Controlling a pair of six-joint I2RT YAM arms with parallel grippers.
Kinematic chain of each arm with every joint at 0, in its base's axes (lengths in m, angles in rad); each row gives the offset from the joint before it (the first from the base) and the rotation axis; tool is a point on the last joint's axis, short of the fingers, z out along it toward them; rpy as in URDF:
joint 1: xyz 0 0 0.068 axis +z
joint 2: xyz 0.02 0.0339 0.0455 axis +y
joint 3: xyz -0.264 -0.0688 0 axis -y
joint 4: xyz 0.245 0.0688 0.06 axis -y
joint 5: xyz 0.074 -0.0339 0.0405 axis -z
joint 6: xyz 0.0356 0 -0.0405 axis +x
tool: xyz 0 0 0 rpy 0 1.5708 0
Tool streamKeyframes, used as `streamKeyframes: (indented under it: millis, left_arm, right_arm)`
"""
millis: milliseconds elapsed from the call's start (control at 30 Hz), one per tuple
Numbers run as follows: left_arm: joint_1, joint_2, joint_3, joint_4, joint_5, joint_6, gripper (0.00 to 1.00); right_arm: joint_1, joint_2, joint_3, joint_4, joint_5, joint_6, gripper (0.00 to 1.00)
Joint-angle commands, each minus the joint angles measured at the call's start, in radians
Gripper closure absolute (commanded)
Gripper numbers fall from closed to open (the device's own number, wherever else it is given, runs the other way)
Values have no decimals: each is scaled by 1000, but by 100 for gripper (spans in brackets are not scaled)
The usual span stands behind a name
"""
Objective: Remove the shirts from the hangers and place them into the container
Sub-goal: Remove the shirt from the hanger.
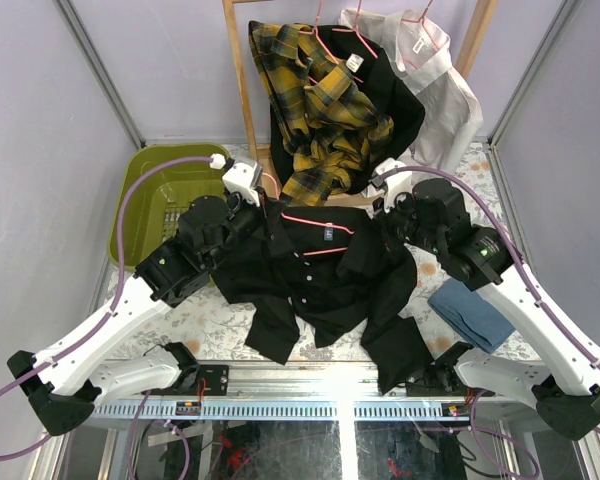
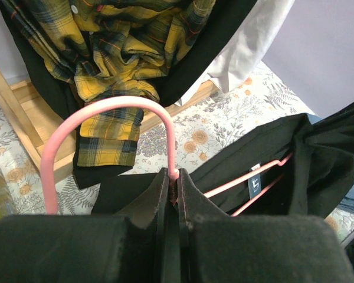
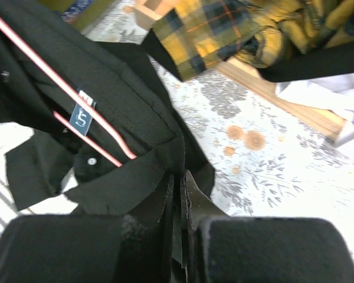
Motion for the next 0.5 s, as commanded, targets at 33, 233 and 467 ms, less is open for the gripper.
streamKeyframes:
  millis: [33, 233, 467]
  left_arm:
    - [0, -69, -11, 37, -137, -14, 100]
    - [0, -152, -76, 138, -132, 0, 100]
    - [0, -175, -96, 187, -39, 9, 100]
  right_arm:
    - [1, -82, -11, -9, 232, -126, 100]
    - [1, -218, -151, 110, 208, -198, 100]
    - [1, -98, -82, 59, 462, -148, 100]
